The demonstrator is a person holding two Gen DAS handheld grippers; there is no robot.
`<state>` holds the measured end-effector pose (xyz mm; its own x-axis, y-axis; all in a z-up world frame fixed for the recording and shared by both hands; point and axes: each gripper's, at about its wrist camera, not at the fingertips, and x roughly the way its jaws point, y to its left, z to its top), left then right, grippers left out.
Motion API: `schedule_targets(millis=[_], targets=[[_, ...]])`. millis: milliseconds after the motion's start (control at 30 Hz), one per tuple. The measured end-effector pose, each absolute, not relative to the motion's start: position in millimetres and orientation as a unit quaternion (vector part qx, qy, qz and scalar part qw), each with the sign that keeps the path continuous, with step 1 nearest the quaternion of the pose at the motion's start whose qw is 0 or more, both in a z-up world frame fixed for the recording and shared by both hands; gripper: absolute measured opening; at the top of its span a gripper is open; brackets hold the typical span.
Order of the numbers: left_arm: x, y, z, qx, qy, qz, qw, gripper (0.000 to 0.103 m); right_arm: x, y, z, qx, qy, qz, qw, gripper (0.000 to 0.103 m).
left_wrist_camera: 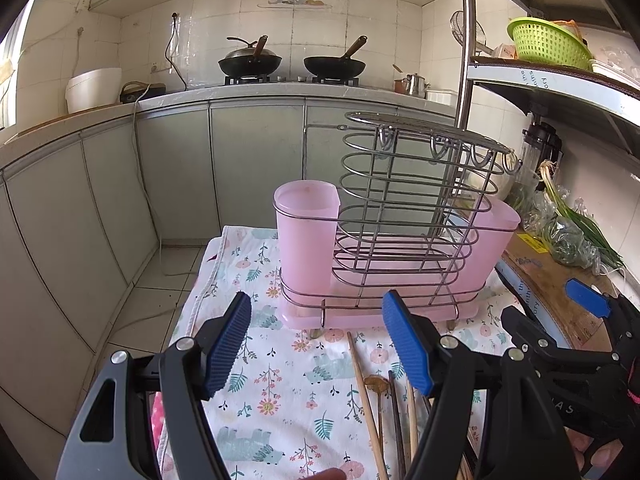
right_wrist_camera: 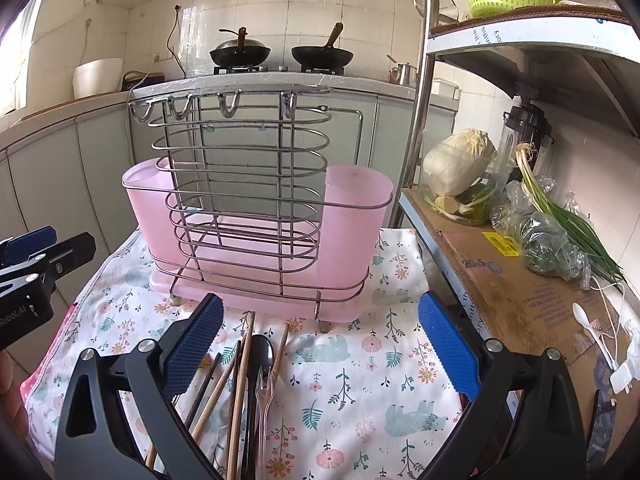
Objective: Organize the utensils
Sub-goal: 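Move both tools toward the utensils lying in front of the pink holder, then lower the left tool onto a wooden chopstick and close it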
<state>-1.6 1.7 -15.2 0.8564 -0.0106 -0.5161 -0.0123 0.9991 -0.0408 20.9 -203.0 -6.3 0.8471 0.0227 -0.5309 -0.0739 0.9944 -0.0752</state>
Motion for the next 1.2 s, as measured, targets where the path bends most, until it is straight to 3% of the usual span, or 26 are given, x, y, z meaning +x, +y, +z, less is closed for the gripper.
schedule_targets(millis=[300,500,800,1200], targets=[[-2,11,-30,-0.026,0.307,-0.009,0.951,0.068,23,-216,-17,-0.027,0.313,0.042,0.949,0.097],[5,12,-47,-0.031,0.348,-0.035,0.936,0.06,28,-229,-32,-0.004,0.357,0.056,0.933,0.072],[28,8,-77,-0.036,0.404,-0.028,0.913,0.053,35,-240,-51,0.024,0.393,0.07,0.916,0.056],[54,-6,-94,-0.013,0.44,-0.021,0.898,0.043,46,-239,-67,0.029,0.419,0.082,0.904,0.051]])
